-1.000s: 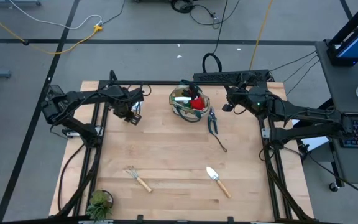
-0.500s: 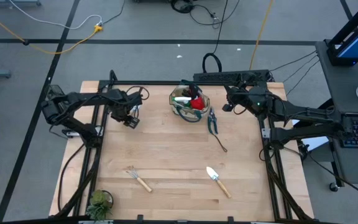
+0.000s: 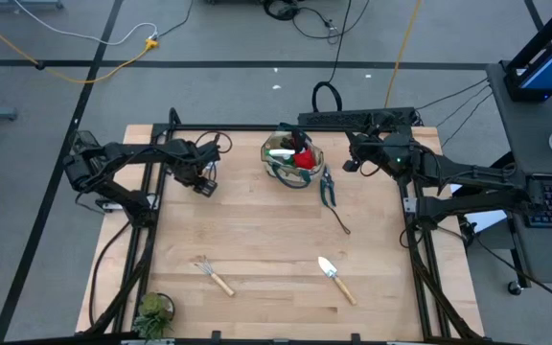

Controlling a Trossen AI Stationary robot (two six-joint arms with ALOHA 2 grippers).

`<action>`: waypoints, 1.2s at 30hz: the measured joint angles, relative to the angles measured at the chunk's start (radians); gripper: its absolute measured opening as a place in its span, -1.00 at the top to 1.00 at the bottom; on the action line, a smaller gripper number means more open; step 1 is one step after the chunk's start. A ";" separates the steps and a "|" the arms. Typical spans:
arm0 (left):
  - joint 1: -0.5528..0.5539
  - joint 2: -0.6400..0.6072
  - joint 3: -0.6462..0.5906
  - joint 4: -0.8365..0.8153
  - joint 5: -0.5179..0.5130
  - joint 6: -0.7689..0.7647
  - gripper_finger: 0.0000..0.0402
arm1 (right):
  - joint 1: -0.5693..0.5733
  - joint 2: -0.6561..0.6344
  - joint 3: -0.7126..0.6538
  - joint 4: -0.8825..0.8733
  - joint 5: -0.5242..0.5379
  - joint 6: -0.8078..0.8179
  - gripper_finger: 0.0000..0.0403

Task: Pick & Place Garden tools in Gardening bag
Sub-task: Put the top brown trowel into the green gardening bag

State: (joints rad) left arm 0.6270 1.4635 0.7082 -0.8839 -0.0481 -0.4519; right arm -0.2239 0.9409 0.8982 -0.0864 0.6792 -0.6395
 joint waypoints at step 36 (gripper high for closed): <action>-0.001 0.000 0.057 -0.058 0.214 0.060 0.65 | 0.000 0.000 0.000 0.007 -0.002 0.000 0.61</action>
State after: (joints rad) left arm 0.6262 1.4635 0.7656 -0.9414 0.1661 -0.3922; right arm -0.2237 0.9409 0.8982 -0.0797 0.6777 -0.6395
